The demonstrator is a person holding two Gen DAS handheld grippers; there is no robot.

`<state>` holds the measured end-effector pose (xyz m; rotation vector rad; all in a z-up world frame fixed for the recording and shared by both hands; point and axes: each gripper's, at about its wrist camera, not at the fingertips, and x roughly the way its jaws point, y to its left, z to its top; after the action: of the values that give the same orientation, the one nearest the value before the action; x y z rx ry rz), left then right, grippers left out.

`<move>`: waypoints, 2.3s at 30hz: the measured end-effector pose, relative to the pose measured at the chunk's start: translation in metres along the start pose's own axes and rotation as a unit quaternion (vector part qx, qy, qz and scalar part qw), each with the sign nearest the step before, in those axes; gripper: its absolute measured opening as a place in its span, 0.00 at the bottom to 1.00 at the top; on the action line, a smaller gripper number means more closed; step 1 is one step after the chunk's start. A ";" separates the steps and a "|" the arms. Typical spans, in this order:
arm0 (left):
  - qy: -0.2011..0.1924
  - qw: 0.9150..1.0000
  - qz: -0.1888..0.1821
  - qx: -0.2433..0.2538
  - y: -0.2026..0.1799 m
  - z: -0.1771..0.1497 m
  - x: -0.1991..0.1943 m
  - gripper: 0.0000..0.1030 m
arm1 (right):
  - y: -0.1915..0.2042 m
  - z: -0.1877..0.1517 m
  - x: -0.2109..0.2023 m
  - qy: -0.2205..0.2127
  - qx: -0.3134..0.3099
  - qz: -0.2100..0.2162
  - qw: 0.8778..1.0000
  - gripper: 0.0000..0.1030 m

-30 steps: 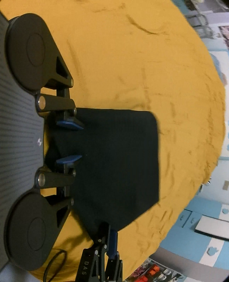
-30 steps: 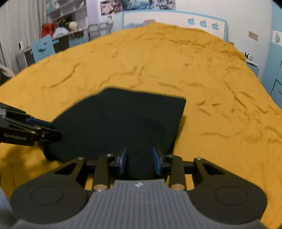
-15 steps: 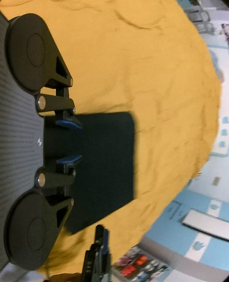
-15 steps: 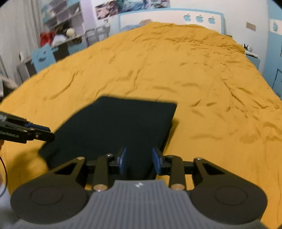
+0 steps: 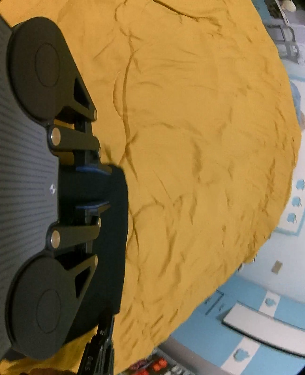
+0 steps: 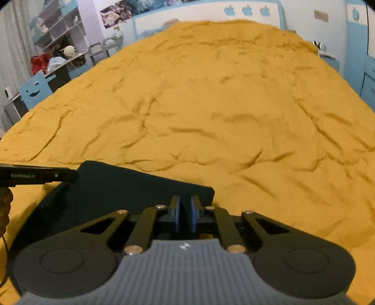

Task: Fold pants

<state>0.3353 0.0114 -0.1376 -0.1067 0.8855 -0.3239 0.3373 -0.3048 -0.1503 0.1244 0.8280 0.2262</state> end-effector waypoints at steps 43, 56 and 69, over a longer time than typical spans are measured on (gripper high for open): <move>-0.168 0.974 0.151 0.028 -0.104 -0.103 -0.247 0.96 | 0.106 -0.131 -0.259 -0.130 -0.019 -0.047 0.990 0.80; -0.090 0.985 0.141 0.039 -0.120 -0.162 -0.218 0.96 | 0.115 -0.178 -0.236 -0.076 -0.026 -0.056 0.995 0.80; -0.087 0.986 0.135 0.048 -0.126 -0.179 -0.234 0.96 | 0.133 -0.186 -0.251 -0.082 -0.041 -0.055 0.994 0.80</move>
<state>0.0297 -0.0254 -0.0481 0.0733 0.7001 -0.1006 0.0152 -0.2337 -0.0687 0.0197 0.6594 0.1437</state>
